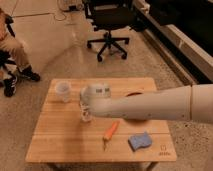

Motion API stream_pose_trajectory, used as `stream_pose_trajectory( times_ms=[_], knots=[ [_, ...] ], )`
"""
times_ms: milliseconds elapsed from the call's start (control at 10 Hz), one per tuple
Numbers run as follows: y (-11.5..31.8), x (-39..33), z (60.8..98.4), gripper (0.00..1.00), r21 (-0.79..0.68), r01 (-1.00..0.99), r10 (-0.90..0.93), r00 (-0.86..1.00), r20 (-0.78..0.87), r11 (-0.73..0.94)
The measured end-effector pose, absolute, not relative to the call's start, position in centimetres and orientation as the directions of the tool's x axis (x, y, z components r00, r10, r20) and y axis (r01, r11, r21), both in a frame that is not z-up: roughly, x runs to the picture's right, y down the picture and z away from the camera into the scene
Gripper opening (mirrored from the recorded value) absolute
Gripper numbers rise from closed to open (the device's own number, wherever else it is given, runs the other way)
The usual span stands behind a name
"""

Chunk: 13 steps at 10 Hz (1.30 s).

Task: Stand the bottle upright

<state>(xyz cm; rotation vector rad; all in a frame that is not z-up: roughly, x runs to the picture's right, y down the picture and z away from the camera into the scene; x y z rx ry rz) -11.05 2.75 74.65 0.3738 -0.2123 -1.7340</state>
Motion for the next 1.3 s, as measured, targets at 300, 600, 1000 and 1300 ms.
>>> stream_pose_trajectory(
  times_ms=[300,600,1000,1300],
  knots=[
    [3.8,-11.2,75.2,0.40,0.341,0.913,-0.972,-0.189,-0.137,-0.225],
    [4.4,-11.2,75.6,0.72,0.330,0.915,-0.970,-0.193,-0.148,-0.232],
    [4.8,-11.8,75.4,0.80,0.327,0.912,-0.963,-0.195,-0.185,-0.248],
    [4.0,-11.4,74.4,0.79,0.314,0.914,-0.961,-0.210,-0.179,-0.258]
  ],
)
